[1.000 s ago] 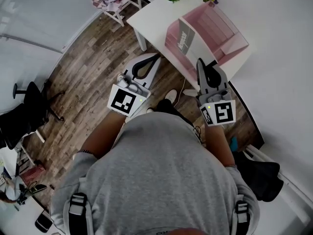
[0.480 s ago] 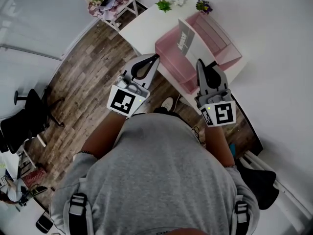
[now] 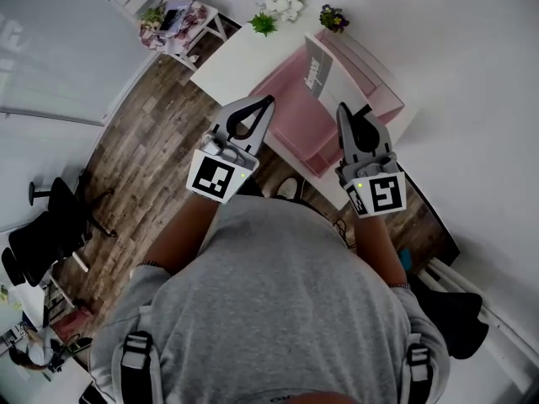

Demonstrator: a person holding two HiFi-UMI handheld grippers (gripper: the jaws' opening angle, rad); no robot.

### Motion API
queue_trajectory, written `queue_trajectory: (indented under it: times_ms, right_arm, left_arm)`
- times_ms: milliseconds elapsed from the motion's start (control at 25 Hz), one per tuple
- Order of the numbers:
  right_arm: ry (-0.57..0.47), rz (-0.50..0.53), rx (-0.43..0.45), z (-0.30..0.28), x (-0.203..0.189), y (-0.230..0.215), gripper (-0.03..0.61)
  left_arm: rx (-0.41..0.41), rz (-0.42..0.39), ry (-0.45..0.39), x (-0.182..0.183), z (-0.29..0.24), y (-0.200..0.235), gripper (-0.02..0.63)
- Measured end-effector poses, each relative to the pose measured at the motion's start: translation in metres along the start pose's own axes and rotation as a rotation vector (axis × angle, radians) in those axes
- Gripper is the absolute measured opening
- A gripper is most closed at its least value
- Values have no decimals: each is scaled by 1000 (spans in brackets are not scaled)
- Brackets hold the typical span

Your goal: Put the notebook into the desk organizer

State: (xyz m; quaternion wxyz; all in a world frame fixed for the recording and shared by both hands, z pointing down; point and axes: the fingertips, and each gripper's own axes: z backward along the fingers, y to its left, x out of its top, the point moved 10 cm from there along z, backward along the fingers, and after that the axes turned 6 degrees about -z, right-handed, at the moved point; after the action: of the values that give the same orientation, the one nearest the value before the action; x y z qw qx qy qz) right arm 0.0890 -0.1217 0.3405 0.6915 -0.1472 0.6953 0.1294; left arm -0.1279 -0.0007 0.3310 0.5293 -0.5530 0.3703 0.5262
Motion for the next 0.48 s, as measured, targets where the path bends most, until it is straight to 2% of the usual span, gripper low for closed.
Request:
queue_trajectory:
  times_ms: [200,480]
  right_arm:
    - [19,-1,-75,-12,-2,-6,15]
    - [16,9,-245,-35,4,-9,16]
  left_arm:
    - [-75,19,-31,-7,-27,19,20]
    - [-235,40,-58,-22,-73,60,20]
